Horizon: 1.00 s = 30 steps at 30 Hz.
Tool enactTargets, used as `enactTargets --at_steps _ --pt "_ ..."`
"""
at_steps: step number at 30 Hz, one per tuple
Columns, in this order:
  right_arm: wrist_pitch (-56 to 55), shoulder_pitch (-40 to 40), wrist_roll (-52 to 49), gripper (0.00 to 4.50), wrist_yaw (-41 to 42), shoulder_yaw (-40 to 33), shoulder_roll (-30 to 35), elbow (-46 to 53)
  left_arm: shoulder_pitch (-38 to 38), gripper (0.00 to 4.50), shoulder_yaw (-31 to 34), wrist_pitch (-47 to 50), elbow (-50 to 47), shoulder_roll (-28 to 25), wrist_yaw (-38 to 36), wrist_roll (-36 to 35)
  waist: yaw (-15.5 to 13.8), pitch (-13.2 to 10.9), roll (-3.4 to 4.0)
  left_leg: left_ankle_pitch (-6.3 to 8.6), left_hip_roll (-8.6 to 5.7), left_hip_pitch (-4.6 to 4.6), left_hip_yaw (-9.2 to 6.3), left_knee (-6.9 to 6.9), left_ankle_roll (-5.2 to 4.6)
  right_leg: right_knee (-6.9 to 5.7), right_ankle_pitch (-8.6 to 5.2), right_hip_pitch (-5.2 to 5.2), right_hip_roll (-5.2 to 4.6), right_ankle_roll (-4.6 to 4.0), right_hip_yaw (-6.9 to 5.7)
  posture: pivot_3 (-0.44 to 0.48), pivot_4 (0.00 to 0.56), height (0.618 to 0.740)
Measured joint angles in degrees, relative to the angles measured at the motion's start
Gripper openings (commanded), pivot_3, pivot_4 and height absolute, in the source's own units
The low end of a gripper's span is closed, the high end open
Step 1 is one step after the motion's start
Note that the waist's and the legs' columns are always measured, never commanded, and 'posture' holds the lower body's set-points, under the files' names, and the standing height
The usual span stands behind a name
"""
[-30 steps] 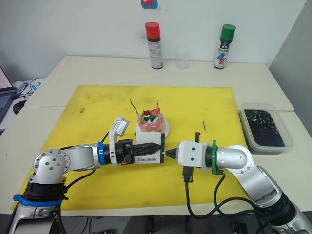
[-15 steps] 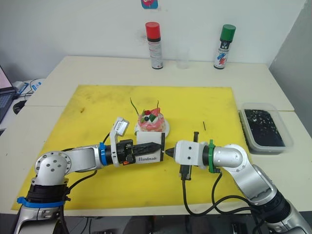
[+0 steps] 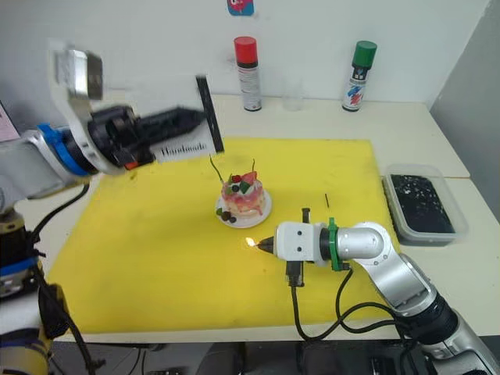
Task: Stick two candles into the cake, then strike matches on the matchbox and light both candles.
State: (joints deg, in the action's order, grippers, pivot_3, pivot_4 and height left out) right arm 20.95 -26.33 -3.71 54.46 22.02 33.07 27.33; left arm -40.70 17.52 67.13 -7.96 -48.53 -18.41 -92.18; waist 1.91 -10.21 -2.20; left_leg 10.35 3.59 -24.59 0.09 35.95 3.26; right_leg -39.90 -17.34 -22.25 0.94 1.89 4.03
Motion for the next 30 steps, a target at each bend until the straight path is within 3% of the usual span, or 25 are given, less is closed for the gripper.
enactTargets --at_steps 6,9,15,21,30 --pt "1.80 -13.28 0.43 0.03 -4.09 -1.71 -6.44 -4.77 16.72 0.00 6.22 0.83 0.00 -3.47 -0.75 2.98 0.32 -0.05 0.02 -0.03 0.07 0.00 -0.05 -0.01 0.06 -0.05 -0.05 -0.07 -0.01 -0.14 -0.05 0.000 0.150 0.740" --pt "0.44 -20.31 2.97 0.03 -7.53 -0.96 -11.43 -12.35 23.02 0.00 10.46 0.08 1.56 -4.09 -1.42 4.61 0.18 -0.06 0.04 -0.03 0.03 0.00 0.03 -0.03 0.05 -0.04 -0.01 -0.10 -0.04 -0.26 -0.02 0.000 0.150 0.740" --pt "-9.02 -30.85 11.08 0.03 -13.76 1.71 -16.91 -30.57 34.67 0.00 8.28 1.49 -1.32 -2.82 -5.30 9.66 -0.31 -0.03 -0.03 -0.02 -0.01 -0.12 0.02 -0.07 0.05 0.05 0.05 -0.17 -0.19 -0.45 -0.08 0.000 0.150 0.740" --pt "-15.48 -32.31 14.50 0.03 -14.75 2.44 -18.21 -38.59 35.96 0.00 4.27 1.15 -6.27 2.31 -5.98 10.45 -0.20 -0.03 -0.03 -0.02 0.00 -0.16 0.02 -0.10 0.05 0.02 0.04 -0.16 -0.20 -0.48 -0.09 0.000 0.150 0.740" --pt "-17.89 -32.13 16.08 0.03 -13.24 2.50 -19.01 -39.41 36.39 0.00 3.09 0.91 -7.32 3.75 -5.98 11.16 -0.01 -0.04 -0.02 -0.02 0.08 -0.14 -0.04 -0.17 0.05 -0.06 -0.02 -0.22 -0.14 -0.59 -0.10 0.000 0.150 0.740"
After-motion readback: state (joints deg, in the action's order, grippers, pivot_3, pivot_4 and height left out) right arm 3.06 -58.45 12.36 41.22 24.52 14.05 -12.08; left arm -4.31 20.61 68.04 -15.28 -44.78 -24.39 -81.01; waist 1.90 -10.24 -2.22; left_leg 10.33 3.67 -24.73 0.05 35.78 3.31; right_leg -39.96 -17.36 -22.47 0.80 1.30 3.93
